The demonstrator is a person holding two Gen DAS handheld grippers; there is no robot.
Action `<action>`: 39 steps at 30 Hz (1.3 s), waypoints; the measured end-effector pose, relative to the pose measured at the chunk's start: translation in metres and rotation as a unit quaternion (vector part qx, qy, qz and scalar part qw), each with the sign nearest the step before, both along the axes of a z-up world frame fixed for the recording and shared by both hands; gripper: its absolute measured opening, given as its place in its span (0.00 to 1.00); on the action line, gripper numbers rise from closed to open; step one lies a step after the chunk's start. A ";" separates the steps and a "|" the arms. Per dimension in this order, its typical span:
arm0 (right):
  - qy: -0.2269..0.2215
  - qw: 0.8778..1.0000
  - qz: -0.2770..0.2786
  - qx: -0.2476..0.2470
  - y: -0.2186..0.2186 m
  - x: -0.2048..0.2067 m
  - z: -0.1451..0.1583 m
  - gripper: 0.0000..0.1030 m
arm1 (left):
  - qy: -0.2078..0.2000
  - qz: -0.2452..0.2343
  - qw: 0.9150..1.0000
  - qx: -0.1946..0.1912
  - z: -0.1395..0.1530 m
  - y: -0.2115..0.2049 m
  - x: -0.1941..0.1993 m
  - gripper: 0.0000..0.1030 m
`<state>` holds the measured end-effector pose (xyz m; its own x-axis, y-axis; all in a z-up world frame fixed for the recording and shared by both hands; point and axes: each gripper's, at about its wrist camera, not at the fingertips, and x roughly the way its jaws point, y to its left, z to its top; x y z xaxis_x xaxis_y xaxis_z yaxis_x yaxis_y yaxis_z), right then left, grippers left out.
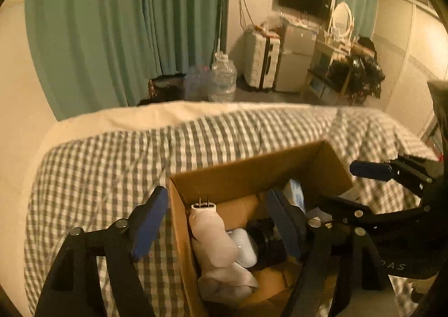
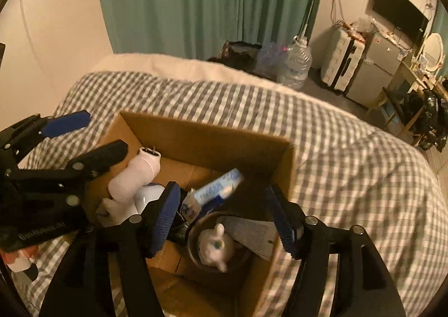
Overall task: Organize objects
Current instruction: 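Lift both open tools up and away from the box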
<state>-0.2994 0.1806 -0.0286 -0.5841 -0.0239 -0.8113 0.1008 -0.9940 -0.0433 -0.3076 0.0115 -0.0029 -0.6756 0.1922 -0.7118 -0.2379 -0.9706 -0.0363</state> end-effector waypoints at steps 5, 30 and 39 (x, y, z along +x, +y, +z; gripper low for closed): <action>0.029 1.000 -0.001 0.002 0.004 0.022 0.046 0.67 | 0.031 0.006 0.999 -0.012 0.047 0.002 0.024 0.88; 0.233 0.972 -0.036 0.004 0.005 0.201 0.196 0.96 | 0.221 0.046 0.973 -0.051 0.177 0.016 0.203 1.00; 0.273 0.962 -0.025 0.008 -0.002 0.250 0.158 0.97 | 0.244 0.104 0.964 -0.020 0.134 0.010 0.255 1.00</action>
